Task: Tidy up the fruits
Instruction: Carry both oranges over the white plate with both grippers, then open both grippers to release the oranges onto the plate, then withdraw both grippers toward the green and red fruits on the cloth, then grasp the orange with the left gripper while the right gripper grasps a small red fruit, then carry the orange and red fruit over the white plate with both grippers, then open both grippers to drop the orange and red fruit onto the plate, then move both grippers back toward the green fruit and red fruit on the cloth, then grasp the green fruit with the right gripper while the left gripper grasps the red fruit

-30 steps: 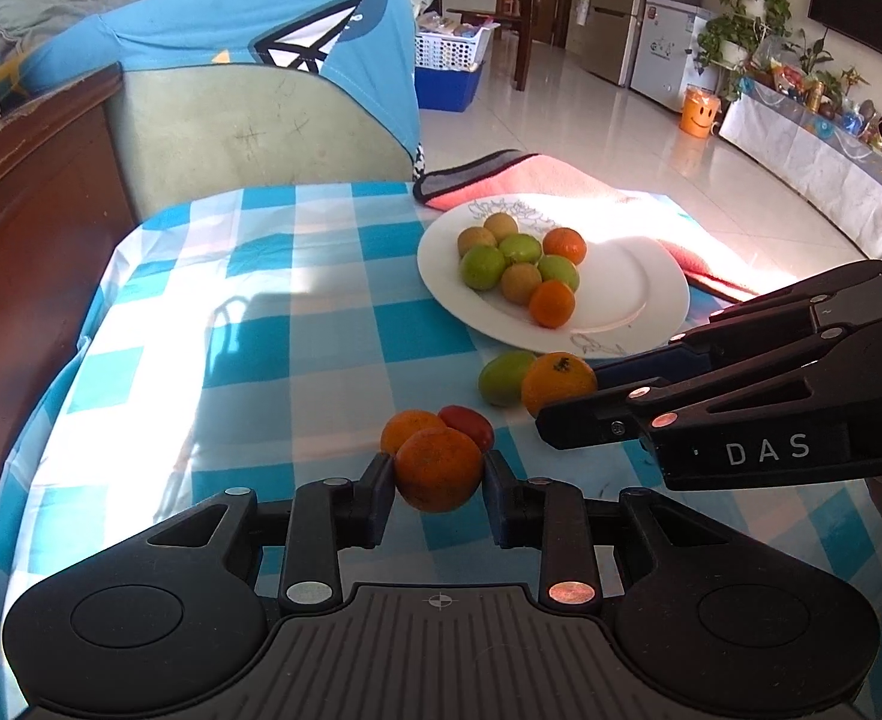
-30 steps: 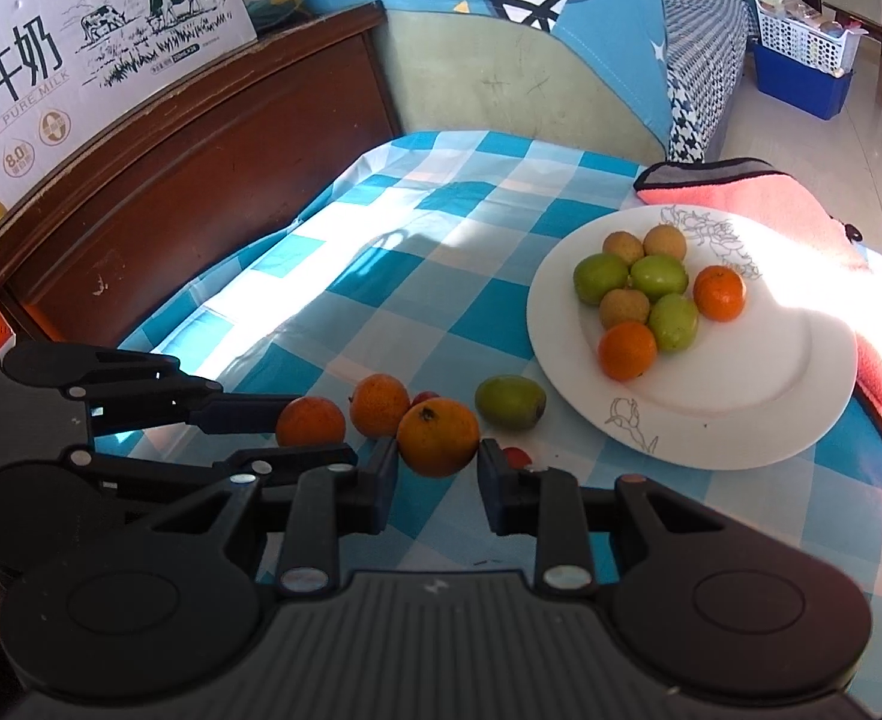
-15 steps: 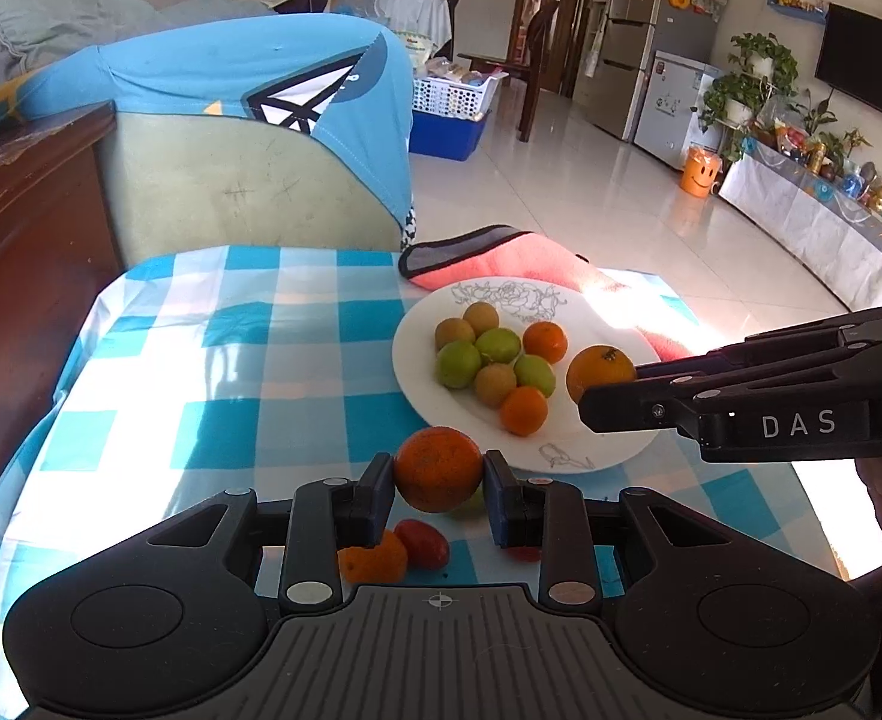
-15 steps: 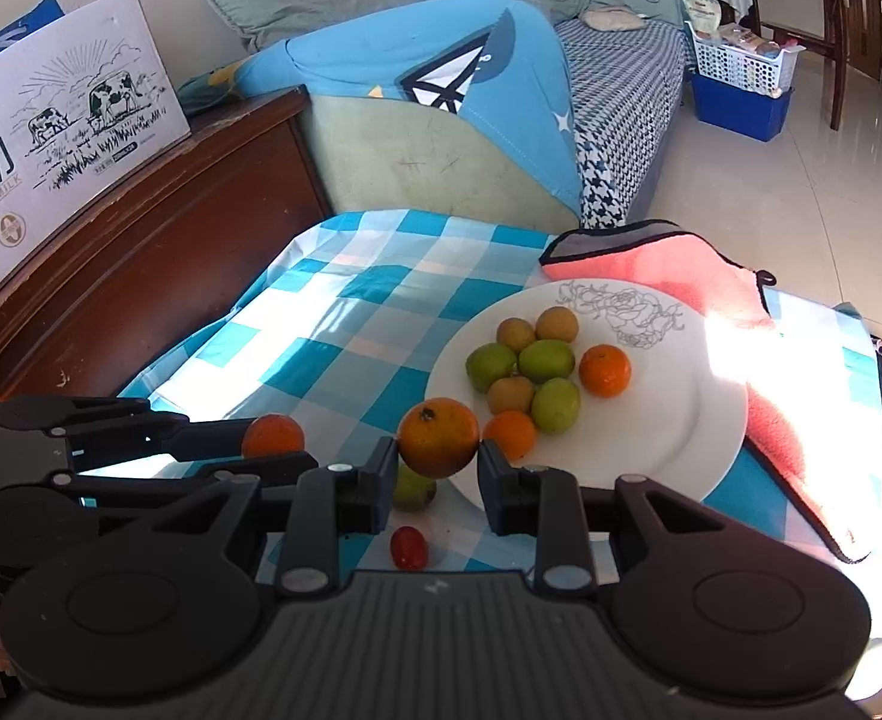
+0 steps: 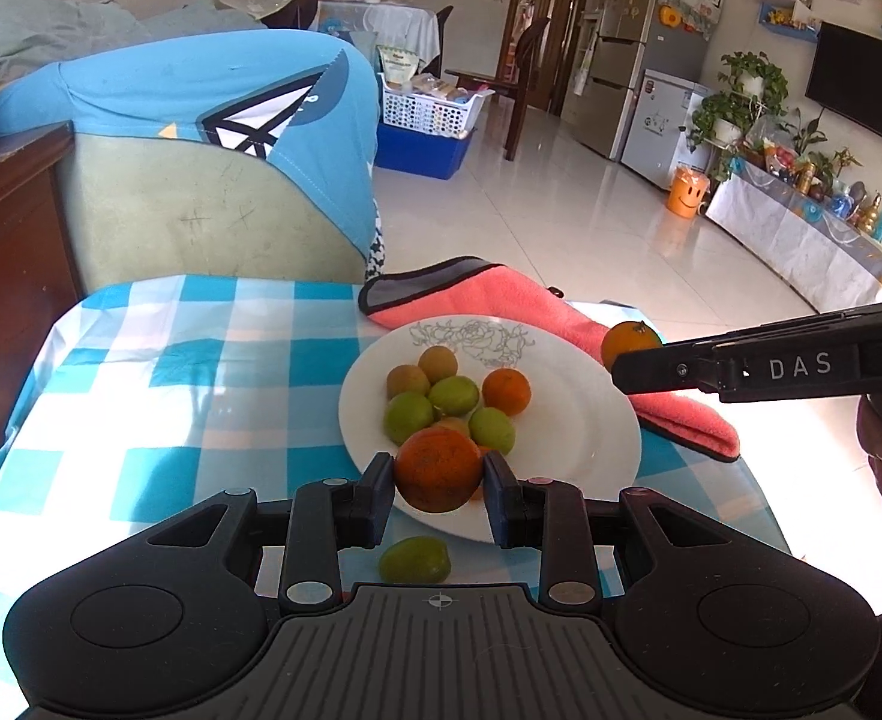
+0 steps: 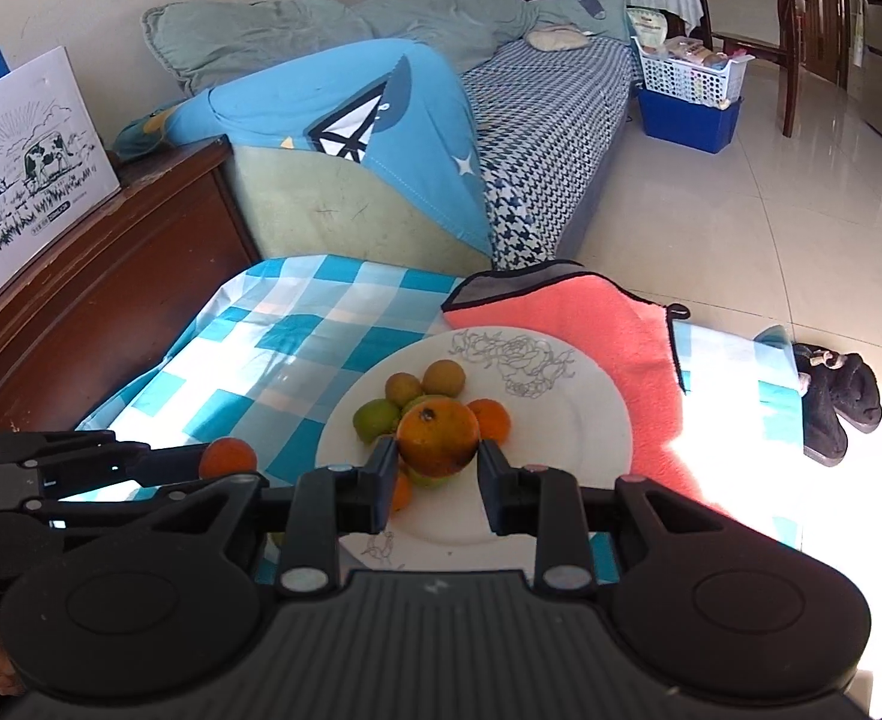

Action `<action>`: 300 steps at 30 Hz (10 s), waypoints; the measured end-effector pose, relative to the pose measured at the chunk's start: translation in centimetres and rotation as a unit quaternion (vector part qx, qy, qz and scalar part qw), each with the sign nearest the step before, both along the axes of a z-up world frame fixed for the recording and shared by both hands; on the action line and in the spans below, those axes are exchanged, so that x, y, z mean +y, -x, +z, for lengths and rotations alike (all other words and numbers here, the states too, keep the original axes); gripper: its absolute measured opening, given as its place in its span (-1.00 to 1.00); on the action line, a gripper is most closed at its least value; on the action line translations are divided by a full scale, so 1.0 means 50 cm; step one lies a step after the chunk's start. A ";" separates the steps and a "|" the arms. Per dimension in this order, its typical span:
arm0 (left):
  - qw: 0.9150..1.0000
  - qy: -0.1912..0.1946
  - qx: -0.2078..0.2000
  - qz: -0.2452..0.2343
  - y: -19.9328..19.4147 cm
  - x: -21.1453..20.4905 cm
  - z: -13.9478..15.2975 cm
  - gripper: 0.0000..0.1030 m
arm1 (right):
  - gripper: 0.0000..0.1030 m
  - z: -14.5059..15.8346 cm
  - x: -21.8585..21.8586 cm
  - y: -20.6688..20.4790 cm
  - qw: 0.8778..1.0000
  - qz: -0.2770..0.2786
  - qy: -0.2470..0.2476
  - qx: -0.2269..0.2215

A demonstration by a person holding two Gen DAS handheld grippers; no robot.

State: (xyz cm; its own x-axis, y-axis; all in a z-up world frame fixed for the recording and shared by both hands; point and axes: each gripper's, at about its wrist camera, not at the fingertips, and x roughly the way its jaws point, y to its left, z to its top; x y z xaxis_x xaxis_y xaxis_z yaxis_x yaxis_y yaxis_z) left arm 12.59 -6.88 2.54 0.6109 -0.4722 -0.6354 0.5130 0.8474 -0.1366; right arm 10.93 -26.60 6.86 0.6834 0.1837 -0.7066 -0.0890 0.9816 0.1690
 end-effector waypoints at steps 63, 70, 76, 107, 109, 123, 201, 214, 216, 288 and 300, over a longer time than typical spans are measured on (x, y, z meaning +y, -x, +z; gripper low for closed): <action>0.997 -0.026 -0.024 0.071 -0.012 0.029 0.070 0.55 | -0.28 -0.046 -0.025 -0.030 0.996 -0.065 -0.041 0.043; 0.996 -0.033 -0.023 0.080 0.014 0.079 0.073 0.59 | -0.28 -0.042 0.001 -0.011 0.997 -0.047 -0.039 0.036; 0.996 -0.027 -0.007 0.080 0.015 0.113 0.057 0.59 | -0.28 -0.044 0.023 0.011 0.998 -0.031 -0.046 0.037; 0.990 -0.128 -0.023 -0.061 0.054 0.112 -0.077 0.58 | -0.28 -0.131 0.138 0.048 0.991 0.076 -0.036 0.106; 0.990 -0.126 -0.026 -0.065 0.051 0.111 -0.081 0.57 | -0.28 -0.133 0.139 0.047 0.991 0.076 -0.036 0.107; 0.988 -0.121 -0.021 -0.093 0.021 0.099 -0.119 0.35 | -0.28 -0.150 0.160 0.033 0.990 0.081 -0.012 0.112; 0.998 0.013 0.002 -0.061 -0.015 -0.102 -0.044 -0.41 | -0.67 -0.064 -0.063 -0.047 0.997 -0.056 -0.017 0.042; 0.998 0.000 0.003 -0.063 -0.017 -0.132 -0.064 -0.38 | -0.61 -0.098 -0.078 -0.065 0.993 -0.084 -0.034 0.070; 0.998 0.003 0.003 -0.061 -0.016 -0.132 -0.059 -0.36 | -0.60 -0.098 -0.081 -0.066 0.993 -0.090 -0.041 0.071; 0.981 -0.064 0.059 0.176 -0.007 0.156 -0.023 0.62 | -0.36 -0.152 0.212 -0.028 0.980 0.180 0.083 0.029; 0.981 -0.067 0.062 0.172 -0.008 0.153 -0.029 0.62 | -0.37 -0.167 0.230 -0.027 0.976 0.192 0.092 0.051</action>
State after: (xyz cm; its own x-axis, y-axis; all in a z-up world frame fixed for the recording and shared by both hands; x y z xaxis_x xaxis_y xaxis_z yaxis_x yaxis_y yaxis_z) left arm 12.98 0.79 1.10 0.6334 -0.1580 -0.7575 0.1795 0.9822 -0.0548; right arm 12.29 -15.08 -1.48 0.5131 0.2760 -0.8128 -0.4476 0.8940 0.0210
